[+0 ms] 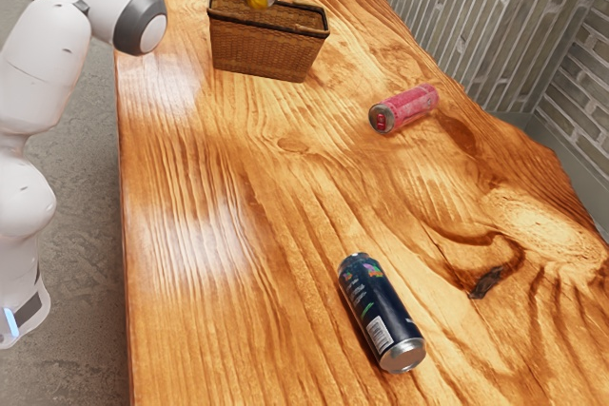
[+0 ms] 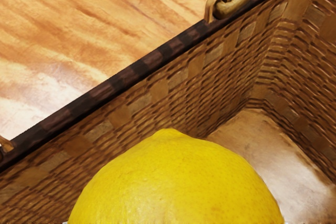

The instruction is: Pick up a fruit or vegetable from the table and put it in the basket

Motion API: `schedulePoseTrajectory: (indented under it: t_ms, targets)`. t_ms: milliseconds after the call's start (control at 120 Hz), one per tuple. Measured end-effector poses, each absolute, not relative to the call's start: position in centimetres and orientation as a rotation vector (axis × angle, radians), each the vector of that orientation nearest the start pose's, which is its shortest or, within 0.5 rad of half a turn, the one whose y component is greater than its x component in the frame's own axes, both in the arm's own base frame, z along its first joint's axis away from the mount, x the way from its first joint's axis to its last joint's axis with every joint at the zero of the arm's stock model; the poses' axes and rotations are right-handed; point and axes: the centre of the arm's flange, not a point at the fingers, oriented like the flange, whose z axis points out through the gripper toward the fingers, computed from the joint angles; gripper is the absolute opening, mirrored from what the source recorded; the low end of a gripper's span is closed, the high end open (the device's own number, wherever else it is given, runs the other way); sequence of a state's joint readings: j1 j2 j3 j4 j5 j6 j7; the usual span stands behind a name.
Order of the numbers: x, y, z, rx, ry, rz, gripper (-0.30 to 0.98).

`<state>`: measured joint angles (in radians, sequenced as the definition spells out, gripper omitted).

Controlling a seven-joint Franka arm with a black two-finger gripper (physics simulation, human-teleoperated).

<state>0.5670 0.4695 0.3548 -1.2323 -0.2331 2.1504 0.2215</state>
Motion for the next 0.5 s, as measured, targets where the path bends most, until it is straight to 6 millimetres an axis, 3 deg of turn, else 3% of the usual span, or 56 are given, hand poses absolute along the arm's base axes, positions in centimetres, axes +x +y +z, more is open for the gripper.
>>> schedulePoseTrajectory:
  t_ms: [142,225,408,450,500]
  targets:
    - [50.1,53.2,56.0,-2.708,-0.991,-0.641,0.44]
    - [50.7,52.0,57.3,-2.722,-0.967,-0.657,0.53]
    - [50.8,51.4,57.8,-2.742,-0.953,-0.646,0.63]
    - [50.9,47.8,62.6,-2.763,-0.883,-0.695,0.64]
    - [49.1,40.4,68.2,-2.873,-0.780,-0.675,0.65]
